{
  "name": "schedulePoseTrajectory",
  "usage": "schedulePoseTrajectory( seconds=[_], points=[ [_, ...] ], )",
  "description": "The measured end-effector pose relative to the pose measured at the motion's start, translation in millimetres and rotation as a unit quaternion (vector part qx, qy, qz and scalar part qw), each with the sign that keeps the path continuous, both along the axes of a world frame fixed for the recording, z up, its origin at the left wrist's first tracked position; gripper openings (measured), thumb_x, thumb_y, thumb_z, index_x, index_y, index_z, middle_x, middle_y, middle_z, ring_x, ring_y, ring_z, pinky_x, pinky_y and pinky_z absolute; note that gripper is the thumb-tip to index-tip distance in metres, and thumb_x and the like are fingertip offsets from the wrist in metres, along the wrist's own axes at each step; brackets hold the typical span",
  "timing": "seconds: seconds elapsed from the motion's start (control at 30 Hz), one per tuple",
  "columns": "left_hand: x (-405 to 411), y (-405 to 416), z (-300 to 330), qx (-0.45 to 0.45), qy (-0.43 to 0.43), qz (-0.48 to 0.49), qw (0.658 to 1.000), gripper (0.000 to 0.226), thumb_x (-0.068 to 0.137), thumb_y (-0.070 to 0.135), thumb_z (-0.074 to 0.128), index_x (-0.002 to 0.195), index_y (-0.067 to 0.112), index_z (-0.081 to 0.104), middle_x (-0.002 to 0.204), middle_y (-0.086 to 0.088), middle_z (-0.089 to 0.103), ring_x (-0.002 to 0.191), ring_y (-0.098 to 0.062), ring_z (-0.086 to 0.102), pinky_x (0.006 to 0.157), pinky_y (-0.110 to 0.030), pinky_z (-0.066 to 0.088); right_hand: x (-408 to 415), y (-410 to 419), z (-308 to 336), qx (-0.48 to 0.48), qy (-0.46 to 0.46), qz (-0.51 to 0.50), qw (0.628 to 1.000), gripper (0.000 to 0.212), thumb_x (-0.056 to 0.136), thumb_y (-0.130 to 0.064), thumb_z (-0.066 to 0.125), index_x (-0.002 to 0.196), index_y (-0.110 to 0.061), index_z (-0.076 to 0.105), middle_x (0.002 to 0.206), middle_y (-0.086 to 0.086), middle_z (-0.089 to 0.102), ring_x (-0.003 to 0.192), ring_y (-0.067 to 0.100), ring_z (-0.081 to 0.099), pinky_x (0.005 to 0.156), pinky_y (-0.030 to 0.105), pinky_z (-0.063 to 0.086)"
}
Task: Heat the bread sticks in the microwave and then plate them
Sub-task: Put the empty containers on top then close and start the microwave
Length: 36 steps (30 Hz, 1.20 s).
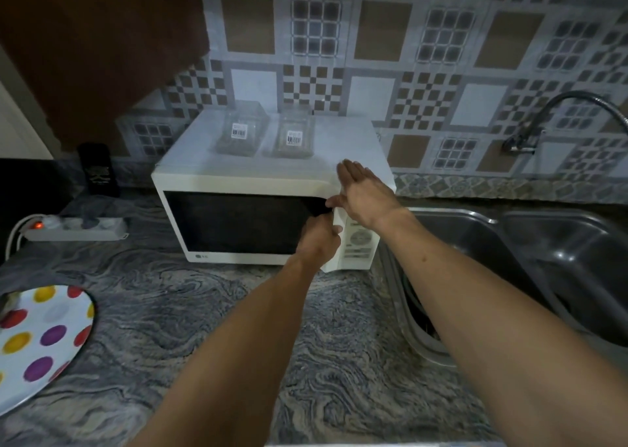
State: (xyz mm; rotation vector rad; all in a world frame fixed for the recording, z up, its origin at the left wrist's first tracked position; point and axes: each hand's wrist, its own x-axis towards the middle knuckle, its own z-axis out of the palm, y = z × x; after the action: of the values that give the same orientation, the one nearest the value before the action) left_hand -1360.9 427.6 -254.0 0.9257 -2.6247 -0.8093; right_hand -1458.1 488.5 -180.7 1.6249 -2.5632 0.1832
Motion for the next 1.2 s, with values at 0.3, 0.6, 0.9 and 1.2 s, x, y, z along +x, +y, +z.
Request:
schedulePoseTrajectory(
  seconds=[0.3, 0.6, 0.9, 1.2],
  points=[
    [-2, -6, 5, 0.074, -0.012, 0.003, 0.997, 0.027, 0.094, 0.008, 0.051, 0.12, 0.004, 0.059, 0.117, -0.012, 0.063, 0.102, -0.03, 0.063, 0.088, -0.038, 0.054, 1, 65, -33, -0.31, -0.2, -0.137, 0.919, 0.085, 0.089, -0.036, 0.071, 0.156, -0.024, 0.02, 0.163, 0.0, 0.021, 0.148, 0.024, 0.025, 0.119, 0.048, 0.026],
    [-6, -6, 4, 0.06, -0.03, 0.014, 0.998, 0.029, 0.095, 0.01, 0.052, 0.122, 0.003, 0.057, 0.121, -0.017, 0.057, 0.104, -0.035, 0.06, 0.092, -0.042, 0.052, -14, 72, -95, -0.117, -0.303, -0.221, 0.92, 0.05, 0.084, -0.049, 0.075, 0.114, -0.009, 0.07, 0.111, 0.009, 0.073, 0.095, 0.023, 0.067, 0.082, 0.028, 0.053],
    [-6, -7, -1, 0.07, -0.024, 0.018, 0.997, 0.027, 0.094, 0.012, 0.052, 0.119, 0.005, 0.058, 0.118, -0.018, 0.056, 0.102, -0.036, 0.059, 0.093, -0.044, 0.052, -8, 63, -97, -0.13, -0.242, -0.261, 0.925, 0.047, 0.09, -0.05, 0.067, 0.109, -0.008, 0.069, 0.108, 0.012, 0.071, 0.096, 0.031, 0.066, 0.082, 0.037, 0.055],
    [-6, -5, -7, 0.078, -0.009, 0.022, 0.997, 0.033, 0.09, 0.002, 0.047, 0.12, 0.01, 0.06, 0.12, -0.012, 0.062, 0.105, -0.031, 0.06, 0.092, -0.039, 0.053, 18, 60, -98, -0.07, -0.122, -0.273, 0.952, 0.037, 0.104, -0.04, 0.046, 0.115, -0.005, 0.049, 0.106, 0.013, 0.068, 0.097, 0.033, 0.067, 0.069, 0.031, 0.036]
  ],
)
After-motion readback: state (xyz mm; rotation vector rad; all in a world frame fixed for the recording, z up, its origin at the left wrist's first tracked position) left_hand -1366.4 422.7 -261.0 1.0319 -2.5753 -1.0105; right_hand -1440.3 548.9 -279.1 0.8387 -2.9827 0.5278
